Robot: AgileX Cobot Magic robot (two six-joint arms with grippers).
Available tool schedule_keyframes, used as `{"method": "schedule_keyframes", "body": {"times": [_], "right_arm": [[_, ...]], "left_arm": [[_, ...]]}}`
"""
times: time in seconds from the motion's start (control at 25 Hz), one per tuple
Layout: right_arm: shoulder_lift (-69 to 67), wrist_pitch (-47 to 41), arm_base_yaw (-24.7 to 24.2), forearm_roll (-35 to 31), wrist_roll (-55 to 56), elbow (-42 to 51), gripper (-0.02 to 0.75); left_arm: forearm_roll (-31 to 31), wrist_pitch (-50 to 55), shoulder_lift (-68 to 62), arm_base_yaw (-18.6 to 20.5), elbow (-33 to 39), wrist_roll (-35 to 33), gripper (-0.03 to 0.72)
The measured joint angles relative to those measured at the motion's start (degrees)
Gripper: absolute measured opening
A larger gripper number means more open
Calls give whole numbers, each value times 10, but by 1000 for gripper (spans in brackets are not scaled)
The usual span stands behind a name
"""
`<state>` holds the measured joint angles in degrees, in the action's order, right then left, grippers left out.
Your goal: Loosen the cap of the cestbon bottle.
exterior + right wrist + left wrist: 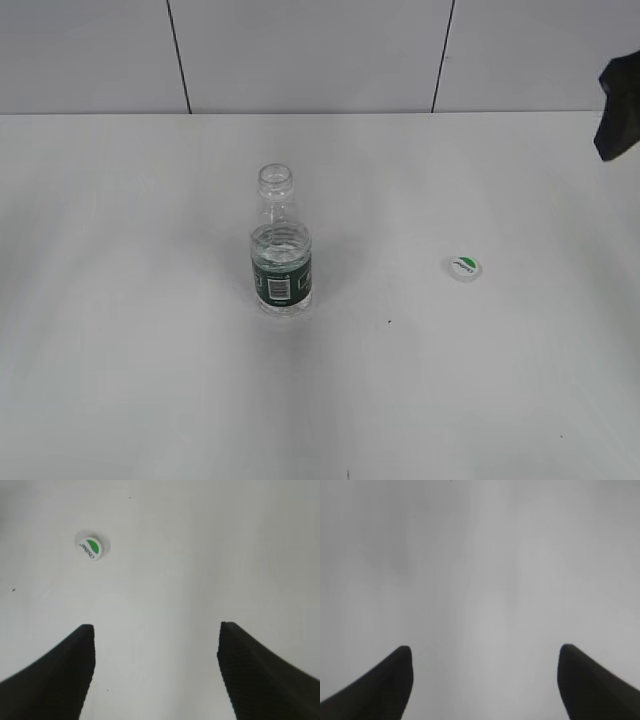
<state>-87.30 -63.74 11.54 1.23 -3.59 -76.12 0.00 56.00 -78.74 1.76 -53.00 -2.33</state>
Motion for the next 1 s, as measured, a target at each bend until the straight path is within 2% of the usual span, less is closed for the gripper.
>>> {"method": "schedule_keyframes", "body": {"times": [0.32, 0.52, 1.0], "right_arm": [[125, 26, 0, -6, -3, 143, 581], [199, 32, 0, -7, -4, 209, 581], [340, 50, 0, -12, -5, 373, 581]], "left_arm": [[-4, -12, 90, 0, 84, -2, 535], [-11, -23, 184, 0, 131, -5, 506], [4, 45, 424, 0, 226, -5, 492]]}}
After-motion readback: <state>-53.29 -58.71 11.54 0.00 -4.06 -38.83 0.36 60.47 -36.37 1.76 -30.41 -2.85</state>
